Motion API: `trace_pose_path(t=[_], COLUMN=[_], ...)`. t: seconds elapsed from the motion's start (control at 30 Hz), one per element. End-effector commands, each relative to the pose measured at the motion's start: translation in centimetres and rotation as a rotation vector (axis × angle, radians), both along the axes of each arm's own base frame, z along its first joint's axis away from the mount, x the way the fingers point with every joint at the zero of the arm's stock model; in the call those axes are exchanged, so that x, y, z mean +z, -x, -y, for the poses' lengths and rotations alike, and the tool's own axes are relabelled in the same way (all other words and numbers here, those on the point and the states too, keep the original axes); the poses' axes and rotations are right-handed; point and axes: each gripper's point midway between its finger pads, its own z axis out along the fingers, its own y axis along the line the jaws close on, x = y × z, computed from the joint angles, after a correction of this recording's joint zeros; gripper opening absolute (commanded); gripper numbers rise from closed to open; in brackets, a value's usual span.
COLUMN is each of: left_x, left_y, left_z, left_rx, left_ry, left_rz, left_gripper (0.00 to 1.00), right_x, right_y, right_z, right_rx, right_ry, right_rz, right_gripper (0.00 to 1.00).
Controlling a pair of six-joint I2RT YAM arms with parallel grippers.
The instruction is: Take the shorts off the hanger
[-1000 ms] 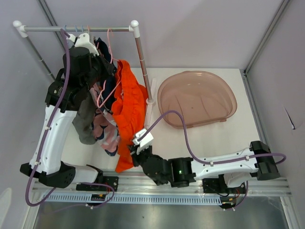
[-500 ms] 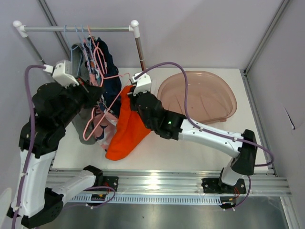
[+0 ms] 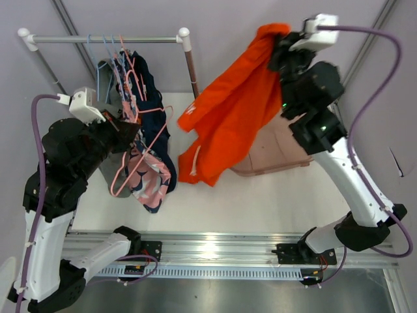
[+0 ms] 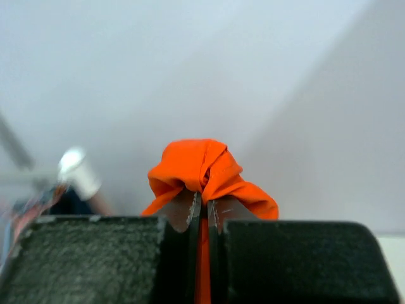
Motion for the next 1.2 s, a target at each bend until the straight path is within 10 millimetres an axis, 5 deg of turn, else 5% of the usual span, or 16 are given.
trace_pose_path(t=[0.0, 0.2, 0.4, 0.6, 0.63, 0.7, 0.73, 0.83, 0.87, 0.93, 1.03, 1.17], left_x=[0.6, 0.8, 0.4, -0.1, -0.4, -0.5, -0.4, -0.1, 0.4, 0.9, 2.1, 4.3], left_y=[-0.1, 0.1, -0.2, -0.7, -0.8, -1.1, -1.2, -1.8, -2.0, -2.8, -4.1, -5.7], left_z=[-0.2, -0.8, -0.9, -0.7, -0.6, -0.4, -0.3, -0.3, -0.3, -0.2, 0.4, 1.0], left_rx=[0.008, 0.031, 0.037, 0.038, 0.035, 0.030, 0.029, 0.035, 0.037, 0.042, 0.035, 0.028], left_ry=[-0.006, -0.017, -0.025, -0.029, -0.032, -0.035, -0.038, -0.053, -0.057, -0.068, -0.083, -0.086], left_rz=[0.034, 0.044, 0.037, 0.032, 0.026, 0.026, 0.026, 0.030, 0.041, 0.046, 0.057, 0.092], left_gripper=[0.00, 0.00, 0.00, 0.00, 0.00, 0.00, 0.00, 0.00, 0.00, 0.00, 0.00, 0.00], right_x=[4.0, 0.7, -4.2, -8.4, -11.1, -13.5, -17.1, -21.0, -24.4, -27.8, -35.9, -37.9], right_y=[-0.4, -6.7, -9.9, -9.0, -8.8, -8.6, -8.7, -7.5, -7.3, -7.2, -5.8, -3.4], right_z=[3.7, 5.8, 6.3, 7.7, 7.8, 8.1, 8.3, 8.8, 8.7, 9.0, 10.1, 9.0], right_rx=[0.000, -0.039, -0.041, -0.061, -0.061, -0.068, -0.084, -0.087, -0.085, -0.107, -0.196, -0.245], right_ry=[-0.024, 0.025, 0.061, 0.023, 0.031, 0.019, 0.018, -0.022, -0.034, -0.030, 0.033, 0.075], right_rz=[0.091, 0.023, -0.055, -0.086, -0.126, -0.162, -0.230, -0.288, -0.380, -0.489, -0.804, -0.879], right_gripper=[0.00, 0.00, 0.00, 0.00, 0.00, 0.00, 0.00, 0.00, 0.19, 0.93, 0.99, 0.99])
